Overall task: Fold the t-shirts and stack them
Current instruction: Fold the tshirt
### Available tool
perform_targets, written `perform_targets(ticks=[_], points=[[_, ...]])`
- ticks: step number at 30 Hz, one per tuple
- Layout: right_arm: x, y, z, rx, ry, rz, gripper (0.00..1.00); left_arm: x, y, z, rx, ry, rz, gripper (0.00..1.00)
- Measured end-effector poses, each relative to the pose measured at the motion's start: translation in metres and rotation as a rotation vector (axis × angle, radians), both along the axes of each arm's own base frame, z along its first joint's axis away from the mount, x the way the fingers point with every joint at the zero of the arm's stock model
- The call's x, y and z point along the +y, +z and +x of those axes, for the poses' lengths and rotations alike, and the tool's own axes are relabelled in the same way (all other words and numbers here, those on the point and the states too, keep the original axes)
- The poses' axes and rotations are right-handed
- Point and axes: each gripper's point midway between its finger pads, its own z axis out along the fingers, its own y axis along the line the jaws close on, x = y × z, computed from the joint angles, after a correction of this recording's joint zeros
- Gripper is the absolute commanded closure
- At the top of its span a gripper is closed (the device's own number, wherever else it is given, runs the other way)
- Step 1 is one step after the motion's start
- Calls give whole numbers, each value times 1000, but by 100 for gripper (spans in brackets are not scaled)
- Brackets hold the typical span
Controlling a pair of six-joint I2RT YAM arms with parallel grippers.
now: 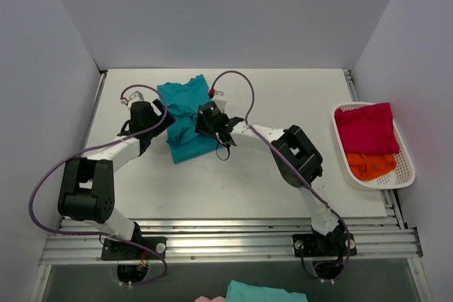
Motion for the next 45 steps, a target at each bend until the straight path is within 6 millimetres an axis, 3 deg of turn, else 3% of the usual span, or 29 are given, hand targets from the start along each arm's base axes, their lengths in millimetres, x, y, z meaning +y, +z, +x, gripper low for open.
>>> perform_targets(ticks=[5,9,17,30,33,34,36,37,42,45], points=[[-5,-15,9,19,-14,-14,62,3,0,1,-4,4,-2,5],[-16,-17,17,25,-37,-20,78,6,-2,1,-1,8,-5,5],[-29,-14,30,23,-69,-18,96,5,-8,4,4,3,-9,5],[-5,35,56,-50,-56,55,96,8,-17,7,14,8,-12,5],[8,39,74,-68,-52,77,87,9,-19,8,16,7,-15,5],[13,38,80,-71,-52,84,66,8,-21,8,19,4,-18,5],[19,32,94,-77,-59,103,40,7,-23,7,26,-3,-23,5],[20,27,102,-74,-65,111,21,7,-23,7,26,-6,-26,4],[1,-16,144,-45,-138,131,12,2,-22,7,24,-29,-44,4],[-15,-10,162,-63,-179,154,12,-4,-18,4,20,-52,-69,4]])
